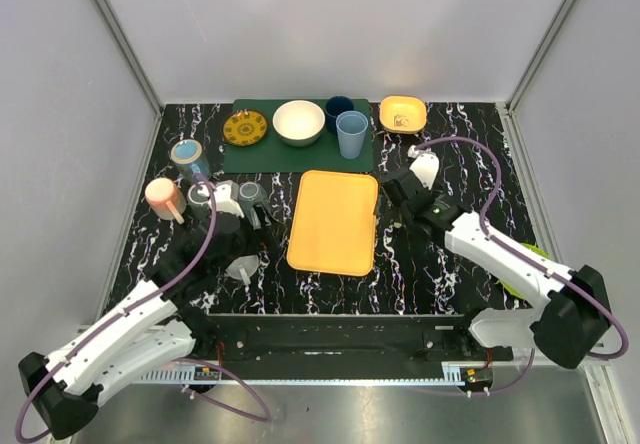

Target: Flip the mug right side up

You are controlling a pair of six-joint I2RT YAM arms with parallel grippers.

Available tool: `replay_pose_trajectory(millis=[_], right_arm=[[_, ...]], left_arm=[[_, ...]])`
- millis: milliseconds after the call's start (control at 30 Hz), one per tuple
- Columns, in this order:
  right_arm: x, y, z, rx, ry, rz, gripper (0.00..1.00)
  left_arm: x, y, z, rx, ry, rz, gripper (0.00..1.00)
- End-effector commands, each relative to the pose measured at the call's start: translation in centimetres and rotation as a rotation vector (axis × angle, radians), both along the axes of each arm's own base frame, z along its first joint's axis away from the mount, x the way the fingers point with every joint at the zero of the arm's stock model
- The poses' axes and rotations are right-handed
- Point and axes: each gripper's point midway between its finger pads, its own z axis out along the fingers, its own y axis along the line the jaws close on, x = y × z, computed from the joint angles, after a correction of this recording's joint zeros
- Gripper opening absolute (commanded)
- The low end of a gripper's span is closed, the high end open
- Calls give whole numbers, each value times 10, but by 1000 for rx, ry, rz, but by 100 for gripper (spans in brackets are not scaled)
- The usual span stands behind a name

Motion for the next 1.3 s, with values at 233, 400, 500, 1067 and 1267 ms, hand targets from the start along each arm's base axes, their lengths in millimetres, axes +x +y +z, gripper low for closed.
replay_pose_trajectory(millis=[233, 400, 500, 1067, 1267], right_arm=[[14, -12, -32, 135, 71, -301, 84], [24, -26, -61, 87, 134, -363, 81], [32, -28, -65, 63, 141, -351, 78], [47, -52, -87, -90, 280, -214, 57], [32, -61, -81, -124, 276, -173, 50]], left_arm=[[-4, 11, 24, -96, -60, 59, 99], [-7, 13, 23, -109, -56, 68, 99], [-8, 13, 21, -107, -50, 64, 99], [-7, 10, 15, -87, -28, 54, 99], [-6, 7, 8, -73, -9, 46, 99]])
